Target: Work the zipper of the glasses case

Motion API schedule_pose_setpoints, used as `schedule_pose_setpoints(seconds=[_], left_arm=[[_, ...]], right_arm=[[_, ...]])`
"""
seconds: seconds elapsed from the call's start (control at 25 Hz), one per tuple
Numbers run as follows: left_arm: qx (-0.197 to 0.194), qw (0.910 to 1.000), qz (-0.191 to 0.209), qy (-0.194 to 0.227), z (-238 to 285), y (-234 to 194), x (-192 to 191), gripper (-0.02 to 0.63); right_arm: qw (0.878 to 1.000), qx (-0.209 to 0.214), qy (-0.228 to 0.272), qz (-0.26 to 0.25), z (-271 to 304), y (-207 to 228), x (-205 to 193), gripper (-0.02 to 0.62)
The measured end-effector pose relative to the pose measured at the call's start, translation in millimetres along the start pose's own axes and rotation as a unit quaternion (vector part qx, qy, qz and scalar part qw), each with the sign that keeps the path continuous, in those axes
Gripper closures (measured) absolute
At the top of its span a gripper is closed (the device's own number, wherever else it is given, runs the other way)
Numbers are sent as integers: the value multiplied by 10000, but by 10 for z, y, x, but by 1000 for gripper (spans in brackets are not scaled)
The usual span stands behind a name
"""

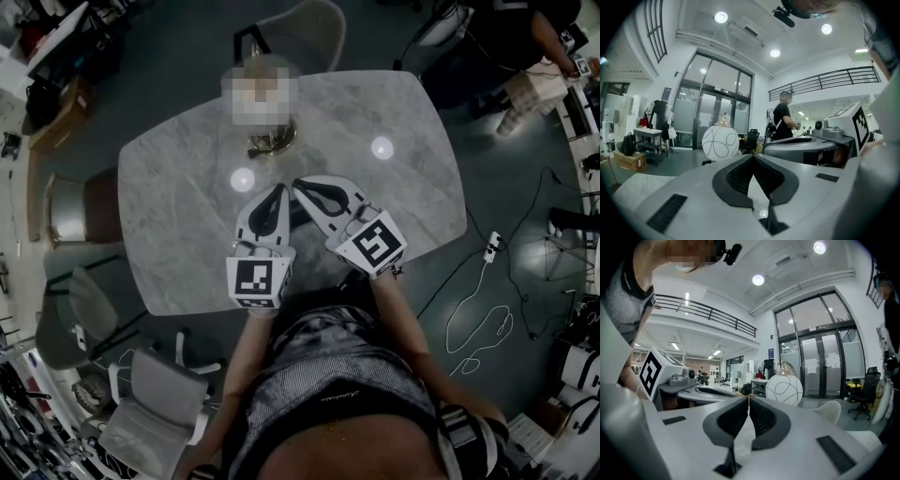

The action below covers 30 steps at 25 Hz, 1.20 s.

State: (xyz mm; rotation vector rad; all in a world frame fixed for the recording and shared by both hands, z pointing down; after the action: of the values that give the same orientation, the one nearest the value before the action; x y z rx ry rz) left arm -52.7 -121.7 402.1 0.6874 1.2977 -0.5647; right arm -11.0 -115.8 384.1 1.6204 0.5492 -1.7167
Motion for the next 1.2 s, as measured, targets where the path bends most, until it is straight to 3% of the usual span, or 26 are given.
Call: schedule_pose_setpoints(seconds=[1.2], left_arm=[[157, 9997, 11, 162, -13, 17, 149, 600]], right_arm=[[9999, 77, 65, 58, -47, -51, 76, 532]])
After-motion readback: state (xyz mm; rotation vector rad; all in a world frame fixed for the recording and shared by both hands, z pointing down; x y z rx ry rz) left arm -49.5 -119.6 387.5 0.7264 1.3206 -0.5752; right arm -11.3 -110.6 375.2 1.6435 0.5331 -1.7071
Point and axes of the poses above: the fingertips, and each gripper's own axes: z forward along the fingers, y to its right, x out of its top, the point moved 2 cm from there along -z, backward along the fingers, and after that the axes turned 12 degrees about z, right-handed, at the moved point
